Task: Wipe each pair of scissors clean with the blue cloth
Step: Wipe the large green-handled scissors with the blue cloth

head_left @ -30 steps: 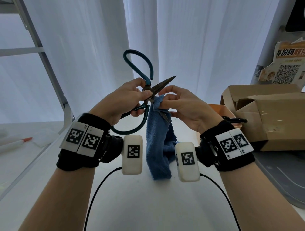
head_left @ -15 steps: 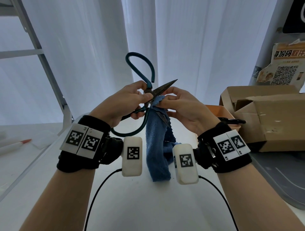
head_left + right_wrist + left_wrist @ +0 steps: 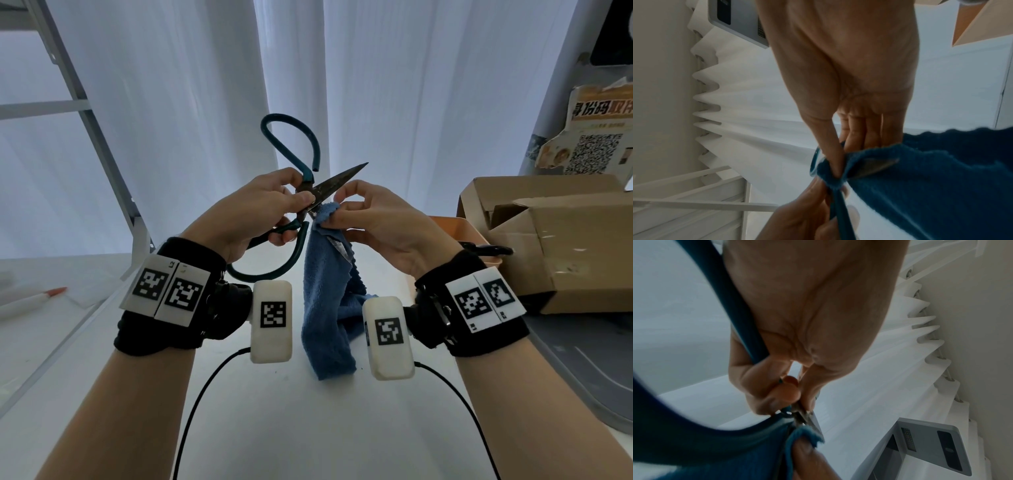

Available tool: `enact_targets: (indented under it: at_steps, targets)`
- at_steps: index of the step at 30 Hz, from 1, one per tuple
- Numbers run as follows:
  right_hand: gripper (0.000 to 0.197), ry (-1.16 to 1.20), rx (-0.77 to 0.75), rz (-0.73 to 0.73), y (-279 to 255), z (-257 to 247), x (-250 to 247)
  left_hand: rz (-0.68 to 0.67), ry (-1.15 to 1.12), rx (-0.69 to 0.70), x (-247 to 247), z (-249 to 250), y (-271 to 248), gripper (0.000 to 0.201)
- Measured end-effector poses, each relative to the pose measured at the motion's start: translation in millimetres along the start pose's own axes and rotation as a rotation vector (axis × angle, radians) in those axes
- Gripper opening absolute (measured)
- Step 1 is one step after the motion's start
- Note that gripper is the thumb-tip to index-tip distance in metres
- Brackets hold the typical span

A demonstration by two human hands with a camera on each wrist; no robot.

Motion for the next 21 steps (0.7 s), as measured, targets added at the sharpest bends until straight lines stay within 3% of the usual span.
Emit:
enact_targets:
  at_steps: [3,8,10,15,21]
  targets:
    - [0.03,0.085,-0.059,0.068,0.8,1.9,2.8,0.004,0.009,0.006,1.7,0.8,0.0,0.006]
    - [0.042,0.031,0.007,-0.036,-1.9,-3.2,-0.6,-0.021,0.004,0.004,2.6,1.7,-1.2,0.007]
    - [0.043,0.015,-0.025,0.011,-4.0,-8.0,-0.2,-0.015,0.003,0.02,5.2,5.2,-1.4,0.008]
    - [0.035,0.071,-0.094,0.114,-14.0,-13.5,8.6,0.025,-0.005,0.022,5.8,15.5,-11.5,0.01]
    - [0.023,0.169,-0.017,0.175,-50.6,-5.6,20.6,0.068,-0.023,0.054,6.8,23.9,-45.3,0.01]
Point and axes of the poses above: each hand's wrist, its own y-axis towards the middle knuckle, its own x-axis out of the palm, z = x × y, the point moved 2 cm from there along y, towards the middle knuckle, and after that the axes turned 13 degrees about y, right-handed, at the moved point
